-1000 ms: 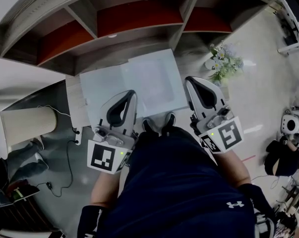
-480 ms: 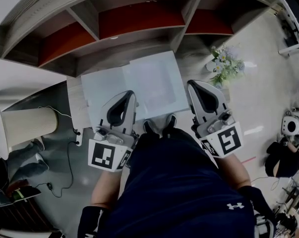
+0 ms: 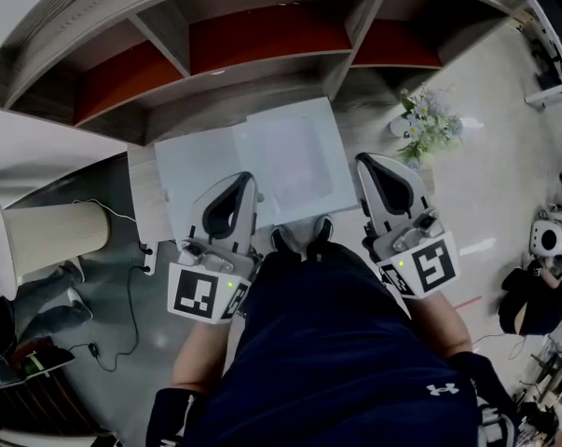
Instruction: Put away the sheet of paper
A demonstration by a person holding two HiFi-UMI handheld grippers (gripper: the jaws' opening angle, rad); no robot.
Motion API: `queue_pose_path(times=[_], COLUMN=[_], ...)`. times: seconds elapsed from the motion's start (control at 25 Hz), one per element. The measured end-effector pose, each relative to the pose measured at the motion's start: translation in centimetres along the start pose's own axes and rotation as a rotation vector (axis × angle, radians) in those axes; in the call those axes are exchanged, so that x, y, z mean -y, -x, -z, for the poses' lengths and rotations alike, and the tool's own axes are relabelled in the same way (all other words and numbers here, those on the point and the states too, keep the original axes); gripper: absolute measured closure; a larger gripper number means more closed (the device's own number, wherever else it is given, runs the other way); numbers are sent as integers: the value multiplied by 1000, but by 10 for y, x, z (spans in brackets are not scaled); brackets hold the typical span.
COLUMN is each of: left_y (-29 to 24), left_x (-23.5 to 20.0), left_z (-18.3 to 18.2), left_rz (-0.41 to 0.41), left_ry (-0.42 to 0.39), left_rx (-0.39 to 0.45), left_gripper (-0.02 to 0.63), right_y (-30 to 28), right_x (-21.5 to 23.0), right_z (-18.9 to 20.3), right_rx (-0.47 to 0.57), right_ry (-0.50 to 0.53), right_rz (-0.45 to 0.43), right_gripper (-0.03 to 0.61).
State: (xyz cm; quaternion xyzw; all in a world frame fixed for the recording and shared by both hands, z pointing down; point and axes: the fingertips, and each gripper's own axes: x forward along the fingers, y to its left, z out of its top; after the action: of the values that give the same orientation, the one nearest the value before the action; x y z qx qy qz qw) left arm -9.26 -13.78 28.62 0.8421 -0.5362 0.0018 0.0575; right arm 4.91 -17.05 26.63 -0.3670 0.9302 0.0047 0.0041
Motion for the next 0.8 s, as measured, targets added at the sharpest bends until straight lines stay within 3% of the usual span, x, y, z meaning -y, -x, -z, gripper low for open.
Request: queue_pose_path(times=[0.8], left_y=[-3], left_x=[-2], left_z=[0], left_rz=[20], left_ry=[25], left_rx=[3], left_gripper=[598], right_y=[1], right_x=[-2], right_z=[4], right_rx=[-11], right_ry=[5], right_rz=[9], right_gripper=[572])
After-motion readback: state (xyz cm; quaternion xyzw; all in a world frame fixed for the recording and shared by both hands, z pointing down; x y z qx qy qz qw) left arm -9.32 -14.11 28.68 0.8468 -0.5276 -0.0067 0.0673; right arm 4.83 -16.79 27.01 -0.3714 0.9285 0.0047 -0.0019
